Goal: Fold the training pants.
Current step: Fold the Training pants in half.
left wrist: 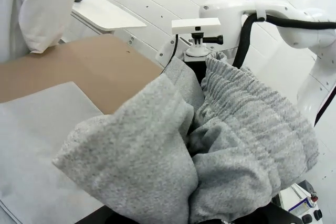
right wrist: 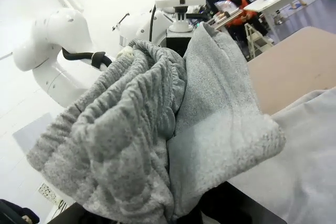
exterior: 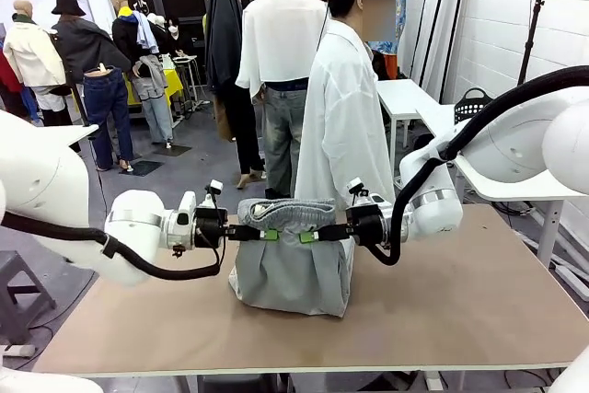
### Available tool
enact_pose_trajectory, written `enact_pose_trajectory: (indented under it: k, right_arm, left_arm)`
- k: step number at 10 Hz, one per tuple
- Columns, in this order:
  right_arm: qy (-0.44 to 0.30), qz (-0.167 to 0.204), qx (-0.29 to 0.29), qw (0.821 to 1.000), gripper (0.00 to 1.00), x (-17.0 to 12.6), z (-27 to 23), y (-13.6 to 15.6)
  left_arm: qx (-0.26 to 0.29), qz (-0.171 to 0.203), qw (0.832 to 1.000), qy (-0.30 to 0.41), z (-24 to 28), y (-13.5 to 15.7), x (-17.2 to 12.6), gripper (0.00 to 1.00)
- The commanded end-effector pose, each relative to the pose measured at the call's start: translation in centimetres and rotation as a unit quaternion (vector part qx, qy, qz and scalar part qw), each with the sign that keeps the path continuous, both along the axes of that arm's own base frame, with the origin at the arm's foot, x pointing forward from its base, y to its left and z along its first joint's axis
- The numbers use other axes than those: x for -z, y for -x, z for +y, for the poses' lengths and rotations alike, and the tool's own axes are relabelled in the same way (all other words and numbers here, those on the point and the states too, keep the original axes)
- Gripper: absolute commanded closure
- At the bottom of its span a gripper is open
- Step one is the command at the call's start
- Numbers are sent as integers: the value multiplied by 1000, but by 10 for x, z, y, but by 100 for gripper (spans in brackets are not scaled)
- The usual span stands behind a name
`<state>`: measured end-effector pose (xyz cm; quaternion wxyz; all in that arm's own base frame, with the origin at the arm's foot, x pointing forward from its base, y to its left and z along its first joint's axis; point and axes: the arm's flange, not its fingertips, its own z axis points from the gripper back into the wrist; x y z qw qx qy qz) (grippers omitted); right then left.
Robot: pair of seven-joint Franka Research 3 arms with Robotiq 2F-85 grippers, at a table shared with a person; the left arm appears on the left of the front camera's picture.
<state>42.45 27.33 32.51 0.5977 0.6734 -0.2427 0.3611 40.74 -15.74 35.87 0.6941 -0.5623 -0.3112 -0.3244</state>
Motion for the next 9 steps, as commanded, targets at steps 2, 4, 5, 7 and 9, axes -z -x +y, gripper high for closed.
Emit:
enact_pose_trajectory:
  k: [2,4,5,7,9]
  right_arm:
    - [-7,36,30,999,100,7,-6,-36]
    - [-6,55,44,997,100,22,-12,-60]
    - [-3,72,55,996,100,33,-17,-69]
    - [-2,94,69,993,100,52,-22,-82]
    - [-2,100,72,992,100,55,-24,-83]
  left_arm:
    - [-22,35,999,-16,-2,-50,4,100]
    - [-45,57,997,-24,4,-73,19,100]
    - [-56,69,996,-24,7,-82,29,100]
    - [-69,72,995,-27,16,-95,41,100]
    - [-70,79,994,-16,17,-97,48,100]
